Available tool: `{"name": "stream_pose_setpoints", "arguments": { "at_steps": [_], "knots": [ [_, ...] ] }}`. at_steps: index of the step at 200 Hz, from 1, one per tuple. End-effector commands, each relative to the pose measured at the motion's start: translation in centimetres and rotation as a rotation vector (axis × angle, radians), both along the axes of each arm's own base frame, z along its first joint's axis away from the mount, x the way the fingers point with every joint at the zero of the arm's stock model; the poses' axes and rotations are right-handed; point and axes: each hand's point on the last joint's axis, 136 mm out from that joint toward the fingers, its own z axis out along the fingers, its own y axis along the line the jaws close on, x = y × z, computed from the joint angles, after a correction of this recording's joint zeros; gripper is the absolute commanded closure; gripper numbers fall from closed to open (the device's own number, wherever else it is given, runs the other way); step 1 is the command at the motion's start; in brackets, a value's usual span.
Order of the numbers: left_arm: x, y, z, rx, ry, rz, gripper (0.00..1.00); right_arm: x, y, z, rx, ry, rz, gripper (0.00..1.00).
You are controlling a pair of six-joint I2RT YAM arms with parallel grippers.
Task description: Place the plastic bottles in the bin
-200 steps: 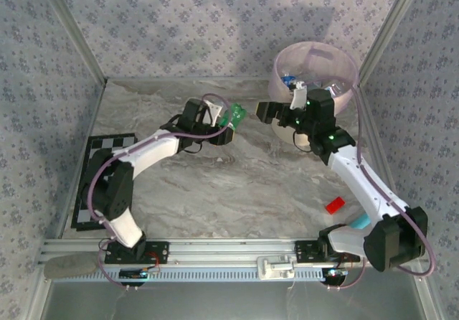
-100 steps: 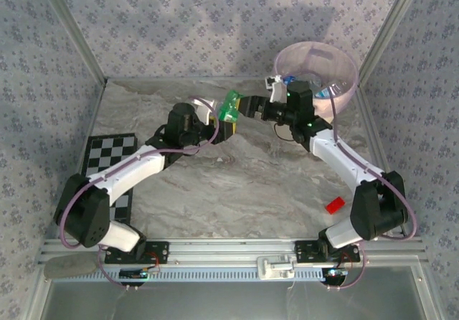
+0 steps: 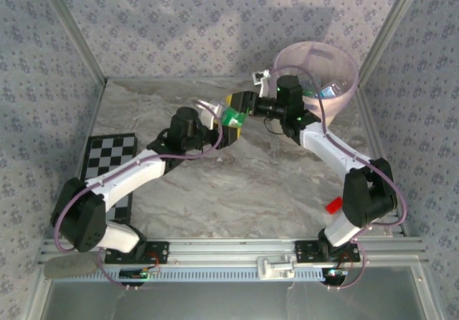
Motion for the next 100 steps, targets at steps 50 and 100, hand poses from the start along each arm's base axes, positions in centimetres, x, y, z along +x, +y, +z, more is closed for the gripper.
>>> {"name": "stream_pose_setpoints", "arguments": {
  "at_steps": [50,100],
  "knots": [
    [0.6,3.5,3.0,0.007,-0.085,0.169,0.0,2.1,-3.5,4.6,-0.019,-0.044,-0.084,0.54],
    [1.3,8.9,-0.8,0.05,0.044,0.383,0.0,5.2,-12.1,11.1,-0.121,-0.158,-0.344,0.54]
  ]
}}
